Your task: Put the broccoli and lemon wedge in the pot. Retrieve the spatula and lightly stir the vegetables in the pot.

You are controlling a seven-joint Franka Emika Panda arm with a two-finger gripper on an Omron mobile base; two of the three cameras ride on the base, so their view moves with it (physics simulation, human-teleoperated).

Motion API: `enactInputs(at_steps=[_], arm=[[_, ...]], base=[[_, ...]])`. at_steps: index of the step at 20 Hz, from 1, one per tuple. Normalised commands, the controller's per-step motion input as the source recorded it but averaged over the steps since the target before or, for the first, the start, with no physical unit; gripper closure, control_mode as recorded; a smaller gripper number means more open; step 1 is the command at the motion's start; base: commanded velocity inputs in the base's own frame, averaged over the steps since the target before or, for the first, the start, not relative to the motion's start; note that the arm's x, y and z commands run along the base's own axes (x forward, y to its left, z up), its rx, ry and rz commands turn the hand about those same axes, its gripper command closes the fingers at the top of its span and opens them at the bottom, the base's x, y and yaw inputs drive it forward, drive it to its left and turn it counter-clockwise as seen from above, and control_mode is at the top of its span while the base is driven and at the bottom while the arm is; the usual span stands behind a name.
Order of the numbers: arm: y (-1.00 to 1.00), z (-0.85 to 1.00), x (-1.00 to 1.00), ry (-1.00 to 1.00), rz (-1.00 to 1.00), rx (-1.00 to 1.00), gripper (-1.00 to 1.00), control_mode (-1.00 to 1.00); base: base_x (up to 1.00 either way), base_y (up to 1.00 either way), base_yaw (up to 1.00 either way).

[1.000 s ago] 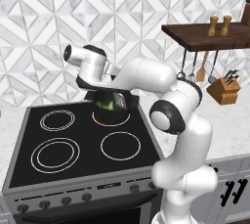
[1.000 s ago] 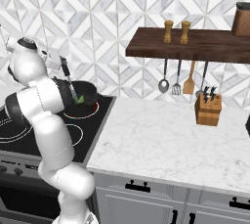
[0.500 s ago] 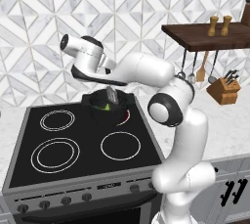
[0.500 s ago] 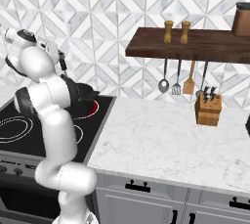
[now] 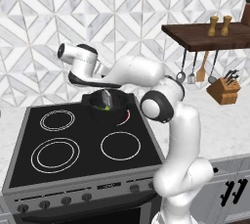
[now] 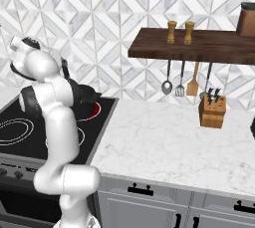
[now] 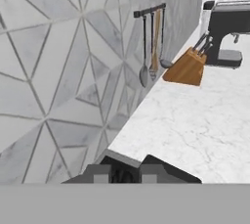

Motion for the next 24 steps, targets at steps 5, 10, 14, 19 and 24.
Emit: enactInputs(at_steps=[5, 10, 14, 19, 24], arm=[[0.0, -0.55, 0.13, 0.0, 0.0, 0.02, 1.0, -1.0], [0.0, -0.54, 0.24, -0.02, 0.0, 0.0, 1.0, -1.0], [0.0, -0.61, 0.27, -0.07, 0.0, 0.0, 1.0, -1.0], [0.0, 0.04, 0.18, -0.27, 0.01, 0.03, 1.0, -1.0], [0.0, 0.08, 0.04, -0.16, 0.0, 0.02, 1.0, -1.0]], base=[[0.0, 0.0, 0.0], [0.0, 0.0, 0.0], [0.0, 0.0, 0.0], [0.0, 0.0, 0.0], [0.0, 0.0, 0.0]])
